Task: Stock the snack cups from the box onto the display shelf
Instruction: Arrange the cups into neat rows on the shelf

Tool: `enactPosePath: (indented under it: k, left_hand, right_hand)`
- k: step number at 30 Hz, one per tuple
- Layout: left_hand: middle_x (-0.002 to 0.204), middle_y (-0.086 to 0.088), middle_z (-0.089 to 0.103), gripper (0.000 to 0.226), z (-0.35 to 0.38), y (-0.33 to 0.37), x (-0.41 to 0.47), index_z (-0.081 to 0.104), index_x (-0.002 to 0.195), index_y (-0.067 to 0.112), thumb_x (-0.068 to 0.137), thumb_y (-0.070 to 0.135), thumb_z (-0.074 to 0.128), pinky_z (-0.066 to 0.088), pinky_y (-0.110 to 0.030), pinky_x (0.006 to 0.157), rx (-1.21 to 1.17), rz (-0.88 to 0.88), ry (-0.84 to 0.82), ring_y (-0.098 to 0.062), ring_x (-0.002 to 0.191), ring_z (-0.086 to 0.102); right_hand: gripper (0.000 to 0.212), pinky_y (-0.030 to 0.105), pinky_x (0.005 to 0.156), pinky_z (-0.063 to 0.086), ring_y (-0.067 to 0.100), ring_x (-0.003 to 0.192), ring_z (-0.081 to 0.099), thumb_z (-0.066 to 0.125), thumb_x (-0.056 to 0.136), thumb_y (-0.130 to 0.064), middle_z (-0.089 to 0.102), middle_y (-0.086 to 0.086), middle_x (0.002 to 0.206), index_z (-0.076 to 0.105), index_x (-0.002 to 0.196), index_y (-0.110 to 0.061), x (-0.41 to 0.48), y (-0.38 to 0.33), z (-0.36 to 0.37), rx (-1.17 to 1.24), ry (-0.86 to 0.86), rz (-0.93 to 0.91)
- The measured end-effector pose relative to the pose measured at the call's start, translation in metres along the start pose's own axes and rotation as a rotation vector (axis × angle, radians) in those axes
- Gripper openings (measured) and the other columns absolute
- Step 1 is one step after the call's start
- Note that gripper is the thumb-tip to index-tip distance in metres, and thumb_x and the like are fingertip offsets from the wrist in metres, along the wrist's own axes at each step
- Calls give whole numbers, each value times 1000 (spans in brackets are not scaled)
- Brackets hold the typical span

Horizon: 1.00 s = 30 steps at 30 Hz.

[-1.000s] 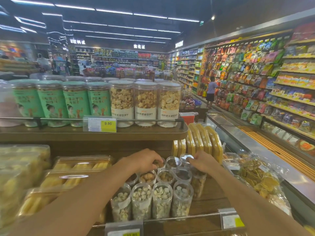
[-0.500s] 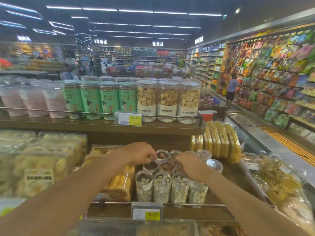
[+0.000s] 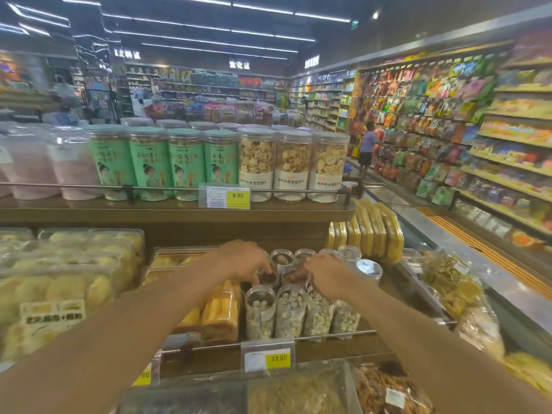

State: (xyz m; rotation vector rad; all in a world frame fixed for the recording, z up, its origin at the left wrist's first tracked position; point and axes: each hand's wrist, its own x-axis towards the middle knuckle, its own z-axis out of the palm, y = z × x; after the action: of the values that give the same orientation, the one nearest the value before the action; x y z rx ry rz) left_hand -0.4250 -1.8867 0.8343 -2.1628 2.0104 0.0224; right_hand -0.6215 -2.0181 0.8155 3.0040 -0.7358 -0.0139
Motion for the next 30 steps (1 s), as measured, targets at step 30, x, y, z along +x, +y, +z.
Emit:
enactPosePath:
  k: [30]
  left_hand:
    - [118, 5, 69, 28, 13, -16, -8, 70, 118, 29, 92, 38, 75, 52, -39, 86, -6, 28, 71, -23, 110, 64]
  right_hand:
    - [26, 36, 92, 38, 16, 116, 52, 62, 98, -41, 66, -13, 117, 72, 122, -37, 9, -8, -7, -132, 18, -78]
